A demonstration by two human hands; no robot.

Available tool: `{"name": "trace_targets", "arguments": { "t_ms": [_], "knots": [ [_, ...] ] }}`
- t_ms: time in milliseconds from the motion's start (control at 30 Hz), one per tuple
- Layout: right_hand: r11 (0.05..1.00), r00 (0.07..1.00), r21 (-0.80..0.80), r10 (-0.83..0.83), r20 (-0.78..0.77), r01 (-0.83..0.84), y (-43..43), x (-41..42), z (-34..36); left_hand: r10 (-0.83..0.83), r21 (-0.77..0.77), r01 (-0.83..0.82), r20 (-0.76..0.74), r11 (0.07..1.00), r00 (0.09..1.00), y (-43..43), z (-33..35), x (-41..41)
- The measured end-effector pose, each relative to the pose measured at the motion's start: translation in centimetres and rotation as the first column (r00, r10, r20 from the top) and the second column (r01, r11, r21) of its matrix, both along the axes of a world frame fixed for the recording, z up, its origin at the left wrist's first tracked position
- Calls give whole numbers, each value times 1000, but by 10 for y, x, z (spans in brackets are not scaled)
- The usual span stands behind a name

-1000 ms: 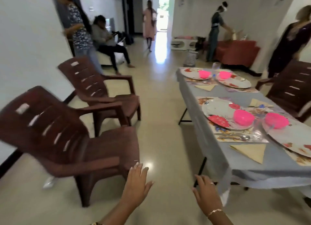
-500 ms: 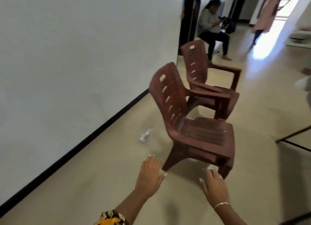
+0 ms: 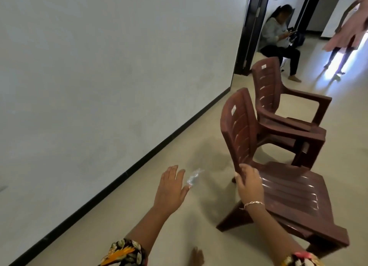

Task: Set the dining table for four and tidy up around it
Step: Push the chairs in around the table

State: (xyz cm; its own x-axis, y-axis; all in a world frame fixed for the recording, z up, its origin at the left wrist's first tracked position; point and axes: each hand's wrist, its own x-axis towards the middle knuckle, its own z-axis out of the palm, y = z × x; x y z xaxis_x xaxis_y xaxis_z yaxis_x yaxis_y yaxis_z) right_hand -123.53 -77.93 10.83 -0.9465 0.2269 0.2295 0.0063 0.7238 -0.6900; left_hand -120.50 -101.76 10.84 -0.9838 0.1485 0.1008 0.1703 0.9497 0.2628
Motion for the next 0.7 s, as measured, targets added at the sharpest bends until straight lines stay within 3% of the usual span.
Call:
{"name": "trace_targets", "arguments": {
  "t_ms": [167, 300, 500, 700],
  "knots": [
    [985, 992, -136, -111, -56, 103, -5, -91, 17, -79, -7, 79, -57, 997, 995, -12, 8, -105],
    [962, 980, -198, -195, -28, 186, 1, -147, 20, -172, -50, 171, -6, 984, 985, -13, 20, -181],
    [940, 960, -204, -279, -6, 272, 7, -208, 30, -287, -28, 286, -28, 958, 957, 12, 28, -287],
    [892, 911, -190, -408, 55, 410, 13, -250, 22, -530, 41, 533, -68, 845, 846, 59, 23, -402]
  ]
}}
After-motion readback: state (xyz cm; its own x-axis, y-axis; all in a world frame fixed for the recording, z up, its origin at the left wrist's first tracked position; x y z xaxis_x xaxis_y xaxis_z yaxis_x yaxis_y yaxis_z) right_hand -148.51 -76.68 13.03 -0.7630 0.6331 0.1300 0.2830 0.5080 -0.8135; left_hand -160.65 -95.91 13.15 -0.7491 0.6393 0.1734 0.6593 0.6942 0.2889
